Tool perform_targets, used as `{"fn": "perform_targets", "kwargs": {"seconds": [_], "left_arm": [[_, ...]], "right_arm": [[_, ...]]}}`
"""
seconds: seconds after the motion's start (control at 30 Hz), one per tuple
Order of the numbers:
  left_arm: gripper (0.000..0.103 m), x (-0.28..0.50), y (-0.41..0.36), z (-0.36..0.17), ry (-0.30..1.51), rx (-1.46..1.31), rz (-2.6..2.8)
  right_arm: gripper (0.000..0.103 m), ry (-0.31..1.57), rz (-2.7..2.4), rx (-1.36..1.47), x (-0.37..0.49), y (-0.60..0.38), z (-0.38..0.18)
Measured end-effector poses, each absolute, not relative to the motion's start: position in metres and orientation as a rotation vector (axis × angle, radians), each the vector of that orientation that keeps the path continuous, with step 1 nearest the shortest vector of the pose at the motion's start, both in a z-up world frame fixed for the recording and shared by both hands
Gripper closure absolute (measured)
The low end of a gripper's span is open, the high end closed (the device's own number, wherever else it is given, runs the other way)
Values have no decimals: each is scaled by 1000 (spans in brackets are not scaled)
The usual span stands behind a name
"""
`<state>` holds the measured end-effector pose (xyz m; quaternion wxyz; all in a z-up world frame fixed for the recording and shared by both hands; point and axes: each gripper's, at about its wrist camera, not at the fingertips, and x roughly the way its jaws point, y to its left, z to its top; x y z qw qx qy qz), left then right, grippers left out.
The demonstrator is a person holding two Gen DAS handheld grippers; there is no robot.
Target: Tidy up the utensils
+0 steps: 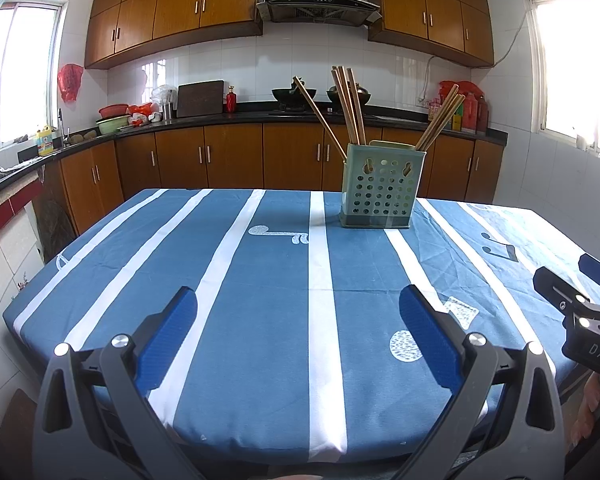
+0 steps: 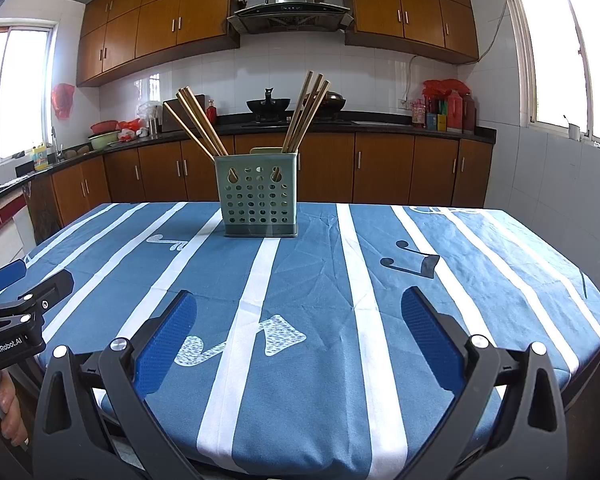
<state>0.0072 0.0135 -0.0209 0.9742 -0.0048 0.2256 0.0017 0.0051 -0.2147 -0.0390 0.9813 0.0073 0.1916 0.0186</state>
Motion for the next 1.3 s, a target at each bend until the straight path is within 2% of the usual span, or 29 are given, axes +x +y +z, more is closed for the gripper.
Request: {"fn": "perform_targets", "kwargs": {"seconds": [1.3], "left_arm": [[4,9,10,-21,455,-10,0]], "right_arm": [[2,392,37,17,5,-213,-42]]}}
